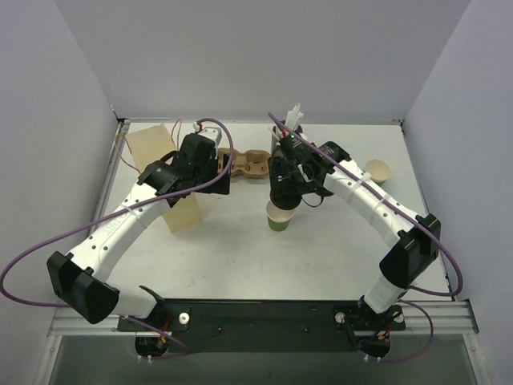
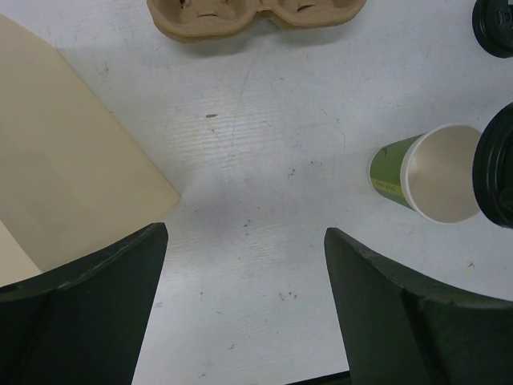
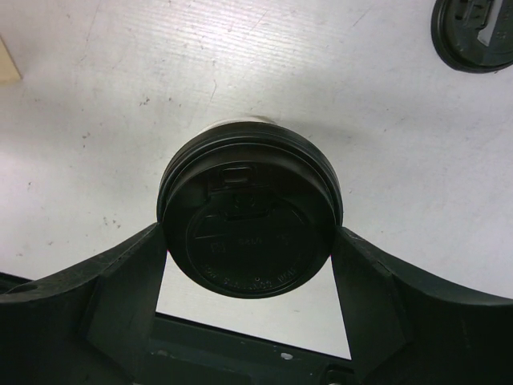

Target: Pack the takeout coffee

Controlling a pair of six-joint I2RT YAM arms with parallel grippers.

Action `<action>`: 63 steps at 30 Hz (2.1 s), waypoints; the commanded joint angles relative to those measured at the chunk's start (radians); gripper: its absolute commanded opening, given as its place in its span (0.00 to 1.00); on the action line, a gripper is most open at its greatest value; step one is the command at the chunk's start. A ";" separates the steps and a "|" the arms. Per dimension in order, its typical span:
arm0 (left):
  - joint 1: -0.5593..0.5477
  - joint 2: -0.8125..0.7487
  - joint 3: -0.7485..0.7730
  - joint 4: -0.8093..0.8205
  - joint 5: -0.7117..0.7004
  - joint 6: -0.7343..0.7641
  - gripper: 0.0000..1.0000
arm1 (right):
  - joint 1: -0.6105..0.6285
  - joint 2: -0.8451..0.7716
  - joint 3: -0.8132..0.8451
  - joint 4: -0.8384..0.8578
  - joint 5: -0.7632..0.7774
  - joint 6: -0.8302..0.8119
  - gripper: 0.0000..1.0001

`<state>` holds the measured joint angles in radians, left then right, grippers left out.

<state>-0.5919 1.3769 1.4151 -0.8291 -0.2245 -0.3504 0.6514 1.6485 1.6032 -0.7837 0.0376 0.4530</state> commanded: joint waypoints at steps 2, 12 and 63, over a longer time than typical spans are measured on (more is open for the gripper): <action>0.007 -0.042 -0.005 -0.004 -0.009 -0.027 0.90 | 0.039 0.019 -0.003 -0.038 0.036 0.024 0.65; 0.007 -0.065 -0.024 -0.010 -0.015 -0.032 0.90 | 0.070 0.082 0.012 -0.038 0.081 0.013 0.65; 0.007 -0.012 -0.019 0.028 0.022 -0.021 0.90 | 0.110 0.152 -0.029 -0.035 0.119 0.016 0.65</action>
<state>-0.5915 1.3590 1.3804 -0.8413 -0.2218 -0.3801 0.7540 1.8046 1.5837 -0.7849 0.1177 0.4675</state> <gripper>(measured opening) 0.903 0.721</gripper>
